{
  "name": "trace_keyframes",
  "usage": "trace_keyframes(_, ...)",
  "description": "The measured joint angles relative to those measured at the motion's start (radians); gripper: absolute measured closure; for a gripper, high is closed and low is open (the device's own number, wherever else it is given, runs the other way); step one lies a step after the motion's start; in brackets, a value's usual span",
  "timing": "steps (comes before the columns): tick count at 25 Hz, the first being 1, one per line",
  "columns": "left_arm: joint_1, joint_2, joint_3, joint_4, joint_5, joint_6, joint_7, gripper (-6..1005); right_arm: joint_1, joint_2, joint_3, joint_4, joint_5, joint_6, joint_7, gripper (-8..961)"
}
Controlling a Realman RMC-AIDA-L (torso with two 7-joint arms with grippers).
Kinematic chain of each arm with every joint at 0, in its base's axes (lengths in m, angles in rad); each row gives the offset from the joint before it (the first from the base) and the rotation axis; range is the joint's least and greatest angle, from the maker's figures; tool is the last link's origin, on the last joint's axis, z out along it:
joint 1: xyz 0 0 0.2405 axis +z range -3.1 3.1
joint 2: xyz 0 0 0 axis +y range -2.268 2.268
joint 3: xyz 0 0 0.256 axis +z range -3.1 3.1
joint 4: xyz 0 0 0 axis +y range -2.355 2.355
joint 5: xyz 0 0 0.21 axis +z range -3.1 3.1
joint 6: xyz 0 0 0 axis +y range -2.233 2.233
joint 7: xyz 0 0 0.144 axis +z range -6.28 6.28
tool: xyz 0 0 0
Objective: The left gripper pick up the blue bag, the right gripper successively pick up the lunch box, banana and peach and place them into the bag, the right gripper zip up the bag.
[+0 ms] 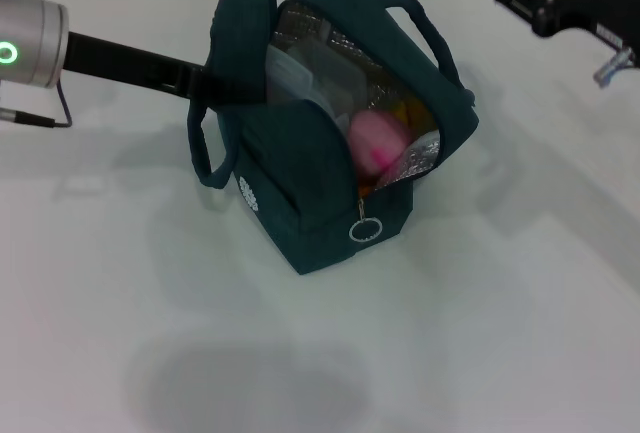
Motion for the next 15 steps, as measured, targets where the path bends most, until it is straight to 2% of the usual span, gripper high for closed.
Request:
trace_keyframes(3,-0.011,0.000,0.000,0.002,-0.002,0.001,-0.009,952,0.024,-0.040,0.024,0.094,-0.004,-0.266,0.134,349)
trace_keyframes(5,-0.019,0.001,-0.006,0.001,-0.004,0.001,-0.011,952,0.065,-0.075,0.051,0.190,-0.004,-0.450,0.224,349)
trace_keyframes(7,-0.029,0.001,-0.018,-0.002,-0.005,0.006,-0.017,951,0.117,-0.099,0.098,0.316,-0.012,-0.631,0.293,349)
trace_keyframes(11,-0.057,0.004,-0.025,-0.003,-0.005,0.012,-0.034,951,0.221,-0.125,0.251,0.582,-0.119,-0.961,0.362,349)
trace_keyframes(13,-0.076,0.005,-0.025,-0.003,-0.006,0.013,-0.043,951,0.260,-0.141,0.326,0.684,-0.214,-1.086,0.370,349)
trace_keyframes(15,-0.086,0.005,-0.025,-0.003,-0.006,0.012,-0.052,951,0.287,-0.147,0.360,0.742,-0.304,-1.145,0.371,349)
